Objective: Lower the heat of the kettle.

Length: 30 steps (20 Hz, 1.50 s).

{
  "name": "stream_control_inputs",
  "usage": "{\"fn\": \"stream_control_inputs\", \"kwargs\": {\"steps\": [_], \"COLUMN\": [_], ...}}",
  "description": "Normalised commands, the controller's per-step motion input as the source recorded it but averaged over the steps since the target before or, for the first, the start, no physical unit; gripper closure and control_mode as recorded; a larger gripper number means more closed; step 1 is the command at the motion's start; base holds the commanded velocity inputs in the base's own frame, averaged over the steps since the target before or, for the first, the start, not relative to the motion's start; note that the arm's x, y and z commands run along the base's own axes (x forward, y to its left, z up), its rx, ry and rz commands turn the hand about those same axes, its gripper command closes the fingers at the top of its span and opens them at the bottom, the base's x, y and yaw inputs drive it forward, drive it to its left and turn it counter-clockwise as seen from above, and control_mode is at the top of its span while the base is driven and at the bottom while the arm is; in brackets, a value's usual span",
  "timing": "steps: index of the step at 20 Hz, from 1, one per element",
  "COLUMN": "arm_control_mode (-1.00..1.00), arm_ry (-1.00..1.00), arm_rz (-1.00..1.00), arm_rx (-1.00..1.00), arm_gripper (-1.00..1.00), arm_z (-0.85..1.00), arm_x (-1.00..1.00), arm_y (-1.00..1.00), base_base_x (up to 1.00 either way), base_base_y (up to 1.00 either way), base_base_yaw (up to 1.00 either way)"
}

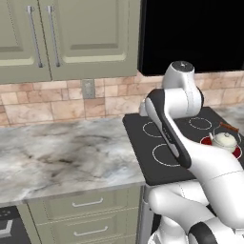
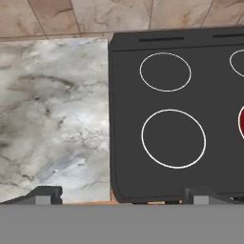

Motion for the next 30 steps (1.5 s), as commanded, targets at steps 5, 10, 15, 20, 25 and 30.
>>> {"fn": "stream_control_inputs", "kwargs": {"steps": [5,10,15,20,25,30], "arm_control_mode": [-1.00,-1.00,-1.00,-1.00,-1.00,-1.00], "arm_ry": [0.00,0.07,0.09,0.13,0.01,-0.03], "arm_rz": [-0.09,-0.14,-0.16,-0.18,-0.12,-0.02], "arm_rx": [0.06,0.10,0.06,0.00,0.01,0.02], "arm_gripper": [-1.00,-1.00,-1.00,-1.00,-1.00,-1.00], "arm_z": [-0.21,-0.48,-0.56,-0.61,-0.46,-0.30], "arm_x": [-0.11,-0.37,-0.52,-0.64,-0.68,-0.48], "arm_y": [-0.60,-0.89,-0.74,-0.52,-0.47,-0.52], "base_base_x": [0.00,0.00,0.00,0.00,0.00,0.00], "base_base_y": [0.00,0.00,0.00,0.00,0.00,0.00], "base_base_yaw": [0.00,0.00,0.00,0.00,0.00,0.00]}}
